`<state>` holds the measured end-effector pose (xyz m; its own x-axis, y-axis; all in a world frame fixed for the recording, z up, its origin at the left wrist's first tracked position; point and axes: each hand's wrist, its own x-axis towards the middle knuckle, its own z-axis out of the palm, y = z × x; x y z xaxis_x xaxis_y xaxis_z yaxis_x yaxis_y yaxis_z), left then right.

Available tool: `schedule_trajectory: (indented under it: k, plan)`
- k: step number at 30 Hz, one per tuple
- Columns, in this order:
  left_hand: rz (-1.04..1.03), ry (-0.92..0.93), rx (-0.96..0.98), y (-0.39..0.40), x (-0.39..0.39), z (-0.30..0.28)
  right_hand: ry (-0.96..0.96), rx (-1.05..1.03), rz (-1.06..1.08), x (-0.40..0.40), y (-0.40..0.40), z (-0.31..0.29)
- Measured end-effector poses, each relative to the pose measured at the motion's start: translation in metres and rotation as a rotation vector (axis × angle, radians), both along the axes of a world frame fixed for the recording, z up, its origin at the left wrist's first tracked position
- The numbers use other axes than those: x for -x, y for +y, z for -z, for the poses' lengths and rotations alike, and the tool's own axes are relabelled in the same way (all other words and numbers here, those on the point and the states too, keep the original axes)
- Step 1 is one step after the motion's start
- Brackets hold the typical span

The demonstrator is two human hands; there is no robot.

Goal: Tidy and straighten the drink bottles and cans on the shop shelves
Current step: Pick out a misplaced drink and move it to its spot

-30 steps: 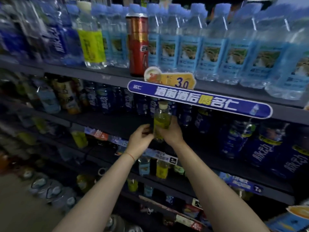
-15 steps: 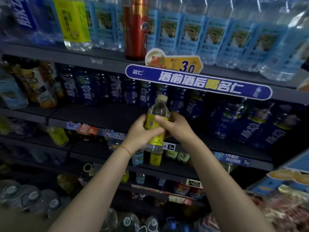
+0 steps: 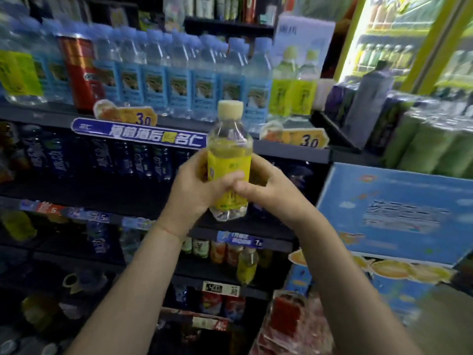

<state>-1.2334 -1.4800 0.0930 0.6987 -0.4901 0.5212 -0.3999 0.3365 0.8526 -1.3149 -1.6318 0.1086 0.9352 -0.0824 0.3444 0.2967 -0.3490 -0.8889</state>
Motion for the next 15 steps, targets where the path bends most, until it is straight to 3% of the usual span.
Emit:
schedule_trajectory:
  k: [7,10,15]
  plan:
    - [0.03,-0.256,-0.045,-0.066,0.021,-0.077,-0.244,0.118,0.232,0.027,-0.055,-0.055]
    - [-0.154,-0.412,-0.131,-0.086,0.005,-0.093,-0.355,0.088,0.395,0.022,-0.071,-0.072]
    - [-0.535,-0.241,-0.272,-0.111,-0.039,-0.094,-0.362,0.009,0.66,0.0,-0.109,-0.098]
